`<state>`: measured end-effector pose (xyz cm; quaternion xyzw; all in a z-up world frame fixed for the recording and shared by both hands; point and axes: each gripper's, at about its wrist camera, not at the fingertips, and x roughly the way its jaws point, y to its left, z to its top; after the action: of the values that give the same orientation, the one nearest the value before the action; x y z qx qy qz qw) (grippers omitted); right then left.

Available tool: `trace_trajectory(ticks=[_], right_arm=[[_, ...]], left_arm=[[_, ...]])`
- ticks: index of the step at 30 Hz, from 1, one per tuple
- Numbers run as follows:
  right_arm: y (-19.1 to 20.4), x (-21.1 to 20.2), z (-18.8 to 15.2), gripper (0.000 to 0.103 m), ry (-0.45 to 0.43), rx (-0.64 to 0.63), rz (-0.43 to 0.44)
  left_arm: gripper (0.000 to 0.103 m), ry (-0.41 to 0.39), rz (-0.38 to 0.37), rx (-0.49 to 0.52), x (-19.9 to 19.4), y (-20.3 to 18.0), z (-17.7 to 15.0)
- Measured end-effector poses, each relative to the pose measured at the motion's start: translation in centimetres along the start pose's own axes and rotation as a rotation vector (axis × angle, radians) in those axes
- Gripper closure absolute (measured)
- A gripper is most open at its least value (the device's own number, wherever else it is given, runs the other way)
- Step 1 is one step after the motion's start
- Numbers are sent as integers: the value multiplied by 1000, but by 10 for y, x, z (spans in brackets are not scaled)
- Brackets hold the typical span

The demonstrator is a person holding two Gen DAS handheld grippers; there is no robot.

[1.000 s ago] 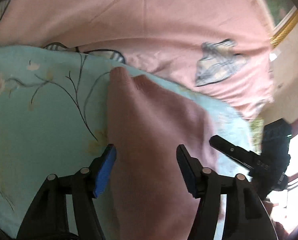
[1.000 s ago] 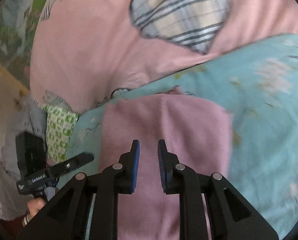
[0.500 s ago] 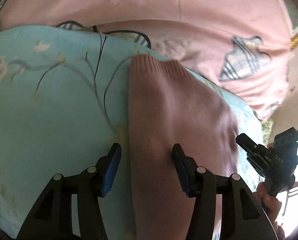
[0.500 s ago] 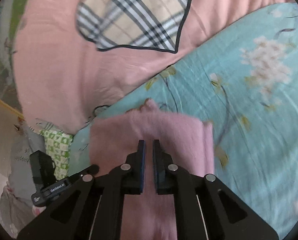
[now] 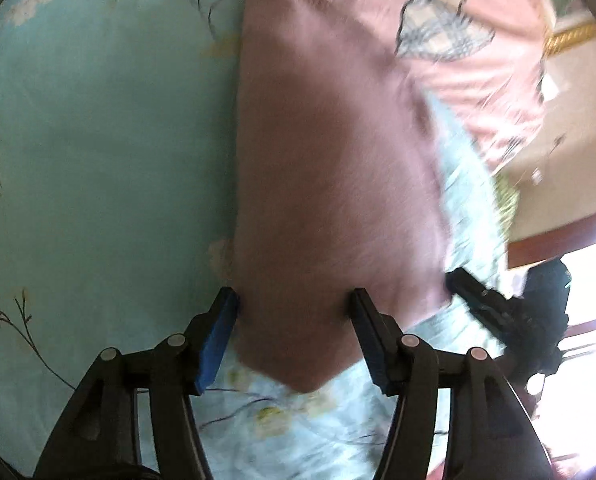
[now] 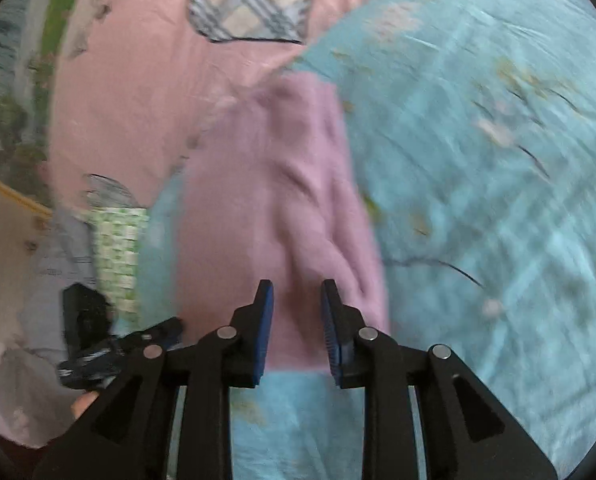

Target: Fold small clothes

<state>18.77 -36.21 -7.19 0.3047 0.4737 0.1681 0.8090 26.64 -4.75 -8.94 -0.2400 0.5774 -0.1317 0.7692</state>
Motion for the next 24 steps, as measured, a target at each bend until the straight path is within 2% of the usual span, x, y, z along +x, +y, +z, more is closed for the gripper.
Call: trace_trajectory(ticks=[1, 4, 8, 9, 11, 12, 15, 19, 21, 23, 24], right_arm=[[-6, 5, -3, 77, 21, 5, -37], [-17, 13, -4, 79, 30, 17, -70], [-11, 2, 1, 76, 16, 14, -46], [-7, -3, 4, 72, 7, 4, -31], [0, -7, 11, 34, -10, -25, -22], [4, -8, 15, 30, -27, -45, -21], [6, 3, 33, 29, -33, -73, -8], [-4, 36, 58, 29, 28, -47, 36], [-9, 53, 69, 29, 66, -34, 70], [-10, 69, 73, 30, 110, -40, 78], [-11, 80, 73, 31, 143, -42, 83]], left_arm=[[39, 12, 13, 2, 7, 3, -3], [38, 19, -2, -16, 12, 7, -8], [39, -14, -19, -15, -2, 4, -8], [39, -30, -28, -17, -6, 2, -5], [38, -55, -47, -26, -11, 2, 1], [36, -61, -52, -33, -10, 2, 7], [25, -60, -65, -61, 2, 2, 26], [24, -66, -115, -135, 11, 12, 50], [19, -60, -135, -157, 23, 12, 56], [21, -38, -177, -168, 35, 15, 61], [27, -41, -188, -165, 39, 13, 65]])
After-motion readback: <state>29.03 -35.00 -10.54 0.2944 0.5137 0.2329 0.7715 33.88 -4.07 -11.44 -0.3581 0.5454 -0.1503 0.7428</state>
